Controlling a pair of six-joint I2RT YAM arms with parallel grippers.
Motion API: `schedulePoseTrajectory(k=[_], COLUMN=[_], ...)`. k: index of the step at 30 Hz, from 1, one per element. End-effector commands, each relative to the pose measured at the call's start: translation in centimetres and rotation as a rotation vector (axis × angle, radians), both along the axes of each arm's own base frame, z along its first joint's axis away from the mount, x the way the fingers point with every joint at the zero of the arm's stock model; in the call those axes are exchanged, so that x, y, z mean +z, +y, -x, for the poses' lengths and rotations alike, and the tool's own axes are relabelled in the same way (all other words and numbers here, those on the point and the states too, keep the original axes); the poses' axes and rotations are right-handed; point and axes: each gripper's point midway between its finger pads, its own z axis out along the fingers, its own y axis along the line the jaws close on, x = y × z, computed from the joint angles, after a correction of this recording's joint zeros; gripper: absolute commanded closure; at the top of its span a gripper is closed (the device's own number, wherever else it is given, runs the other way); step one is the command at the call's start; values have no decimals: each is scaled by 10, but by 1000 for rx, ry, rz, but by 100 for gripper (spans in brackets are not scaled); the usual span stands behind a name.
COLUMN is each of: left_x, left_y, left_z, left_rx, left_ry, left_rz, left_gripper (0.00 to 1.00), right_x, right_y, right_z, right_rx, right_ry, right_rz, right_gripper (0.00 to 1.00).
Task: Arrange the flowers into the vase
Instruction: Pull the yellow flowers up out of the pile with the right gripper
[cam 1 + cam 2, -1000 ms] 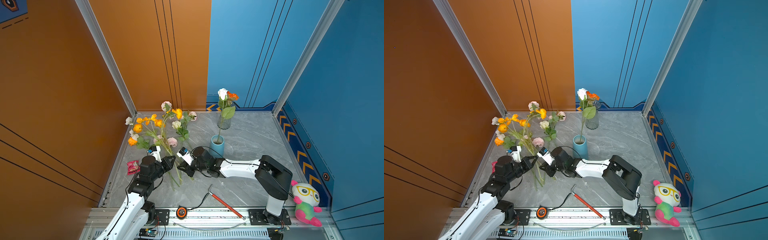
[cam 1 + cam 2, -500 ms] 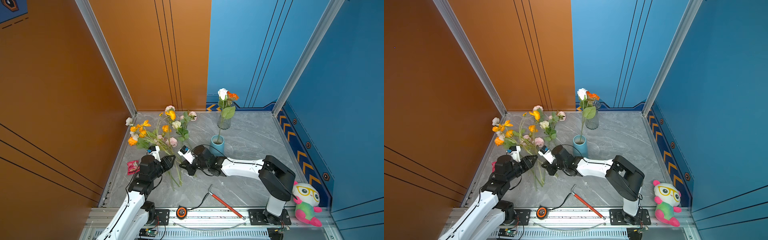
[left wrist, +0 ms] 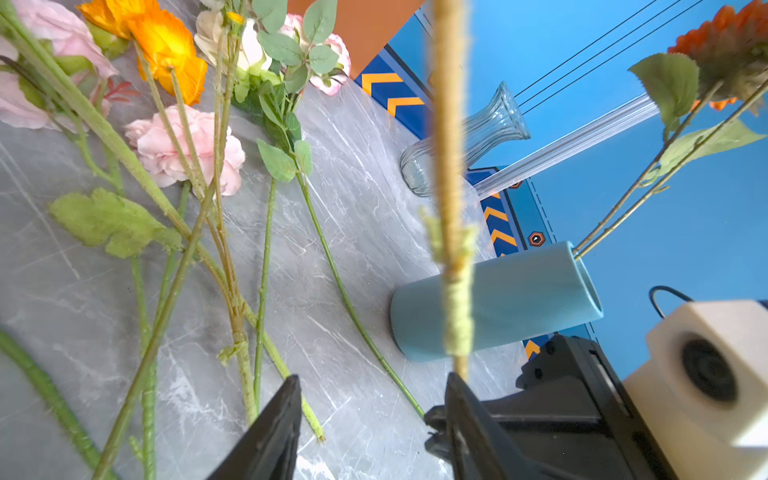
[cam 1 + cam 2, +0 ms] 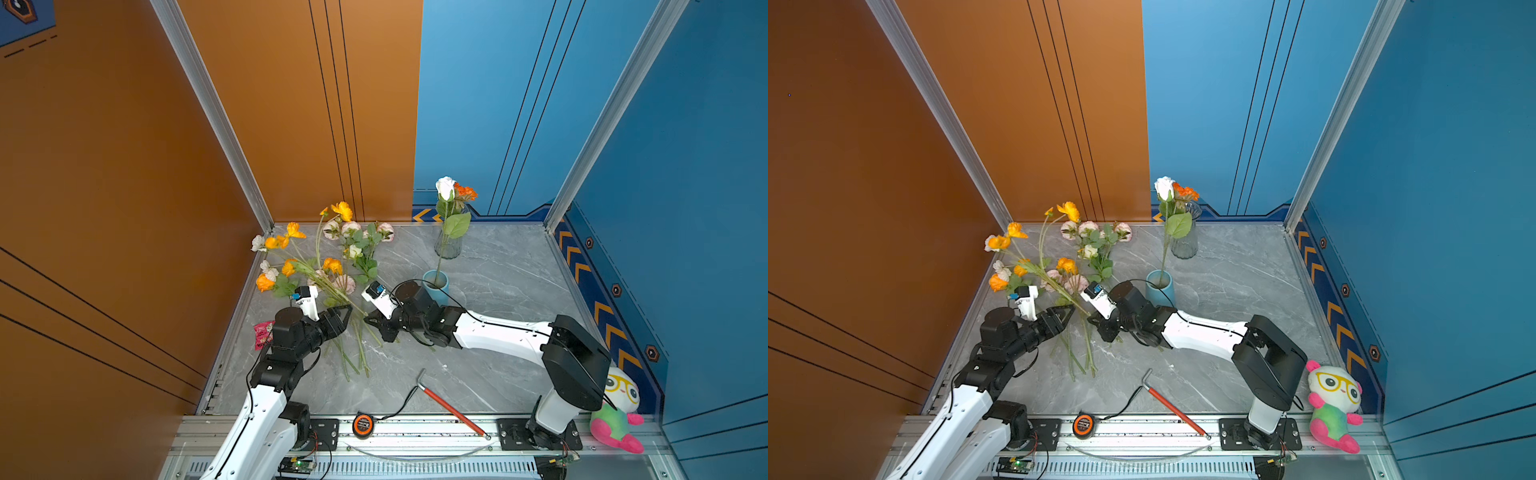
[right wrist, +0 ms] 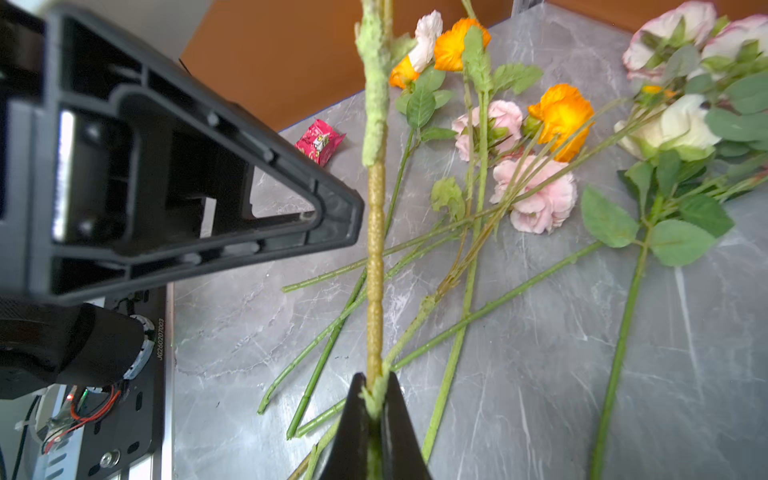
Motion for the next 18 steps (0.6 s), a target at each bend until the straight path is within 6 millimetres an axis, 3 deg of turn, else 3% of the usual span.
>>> schedulePoseTrajectory(k=[1,5,9,18], left_x=[10,24,43,35], left_y=[0,-12,-21,-23], left_z=[-8,-18,-15,-4], left_rx=[16,-22,-56,-80], left_ry=[-18,-56,-125,-140], left_rz=[47,117,125,114], left_gripper=[49,52,52,52], right_x=[52,55,54,73], right_y=[5,6,4,-14], right_z=[-5,0,-4,-18], right_rx=[-19,-13,-40,-126], right_ry=[-105,-107,-116,-159], right_rz=[-109,-112,-106,-158], right_gripper=[100,100,100,100])
